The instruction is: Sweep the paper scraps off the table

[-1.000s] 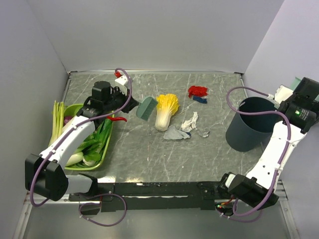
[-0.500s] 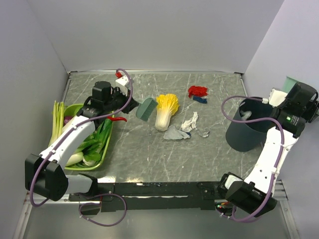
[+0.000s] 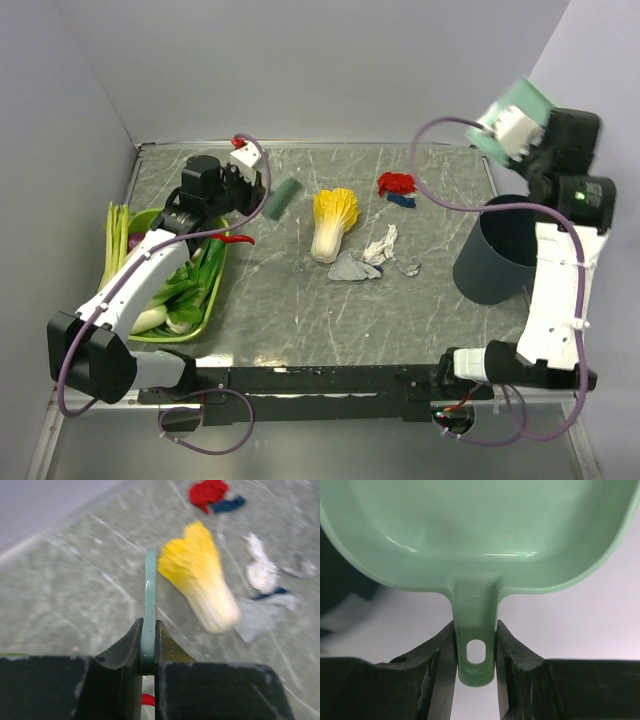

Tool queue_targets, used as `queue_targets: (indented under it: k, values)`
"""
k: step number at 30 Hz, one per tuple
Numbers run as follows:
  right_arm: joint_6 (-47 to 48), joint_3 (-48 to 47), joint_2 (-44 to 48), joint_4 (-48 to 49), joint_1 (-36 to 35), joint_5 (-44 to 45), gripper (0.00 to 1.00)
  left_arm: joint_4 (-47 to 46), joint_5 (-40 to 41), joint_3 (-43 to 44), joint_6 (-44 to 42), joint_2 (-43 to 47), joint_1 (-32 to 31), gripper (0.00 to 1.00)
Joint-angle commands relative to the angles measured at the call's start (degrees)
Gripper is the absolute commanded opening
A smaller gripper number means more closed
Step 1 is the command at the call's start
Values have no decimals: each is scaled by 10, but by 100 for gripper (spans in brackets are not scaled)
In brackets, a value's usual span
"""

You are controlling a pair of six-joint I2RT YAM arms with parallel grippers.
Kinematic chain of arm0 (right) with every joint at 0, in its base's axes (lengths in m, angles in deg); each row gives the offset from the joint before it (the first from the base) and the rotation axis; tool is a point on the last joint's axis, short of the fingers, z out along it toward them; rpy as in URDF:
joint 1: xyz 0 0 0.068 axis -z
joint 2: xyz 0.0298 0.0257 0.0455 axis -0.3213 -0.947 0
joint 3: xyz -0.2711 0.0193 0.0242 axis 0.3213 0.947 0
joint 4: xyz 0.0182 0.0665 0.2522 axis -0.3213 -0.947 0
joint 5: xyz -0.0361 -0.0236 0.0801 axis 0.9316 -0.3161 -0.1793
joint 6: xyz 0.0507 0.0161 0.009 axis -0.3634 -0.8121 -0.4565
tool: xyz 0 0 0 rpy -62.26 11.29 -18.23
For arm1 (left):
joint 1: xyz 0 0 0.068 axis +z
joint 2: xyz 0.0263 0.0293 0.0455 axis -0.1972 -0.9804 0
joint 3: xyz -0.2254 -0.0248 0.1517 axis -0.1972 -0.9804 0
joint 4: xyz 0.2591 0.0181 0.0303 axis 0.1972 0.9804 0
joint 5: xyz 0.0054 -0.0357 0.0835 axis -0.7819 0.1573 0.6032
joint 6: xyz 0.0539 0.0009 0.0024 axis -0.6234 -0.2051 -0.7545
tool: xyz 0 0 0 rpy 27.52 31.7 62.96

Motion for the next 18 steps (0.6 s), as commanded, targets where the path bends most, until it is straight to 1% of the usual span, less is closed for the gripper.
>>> queue_targets:
  k: [1, 2, 3, 4, 5, 6, 8, 9, 11, 12, 14, 15, 18]
  values:
    - [-337, -90, -66, -207, -141, -110, 0, -81, 140, 47, -112, 7, -1, 1]
    - [-357, -78, -71, -215, -160, -147, 0, -82, 189, 59, -130, -2, 1, 1]
    - [-373, -64, -71, -207, -182, -153, 0, -81, 203, 89, -159, -26, 2, 1]
    - [-398, -47, -66, -195, -210, -161, 0, -68, 231, 107, -174, -42, 6, 1]
    - [-406, -18, -62, -186, -224, -169, 0, -59, 271, 127, -183, -60, 16, 1]
    - [-412, -7, -59, -173, -234, -184, 0, -48, 285, 169, -199, -96, 24, 1]
    - [-413, -2, -64, -174, -255, -195, 0, -8, 307, 215, -211, -135, 50, 1]
    - [-409, -7, -68, -178, -259, -200, 0, 8, 331, 261, -216, -177, 59, 1]
    - [-405, -23, -77, -176, -262, -202, 0, 53, 348, 308, -217, -219, 86, 1]
    - [-405, -30, -80, -177, -261, -204, 0, 68, 364, 350, -218, -259, 95, 1]
    - [-409, -42, -87, -179, -261, -208, 0, 100, 379, 391, -217, -299, 118, 1]
    - [-410, -43, -88, -179, -261, -223, 0, 131, 392, 429, -218, -335, 125, 1]
    - [-412, -40, -87, -183, -262, -236, 0, 172, 418, 476, -228, -382, 149, 1]
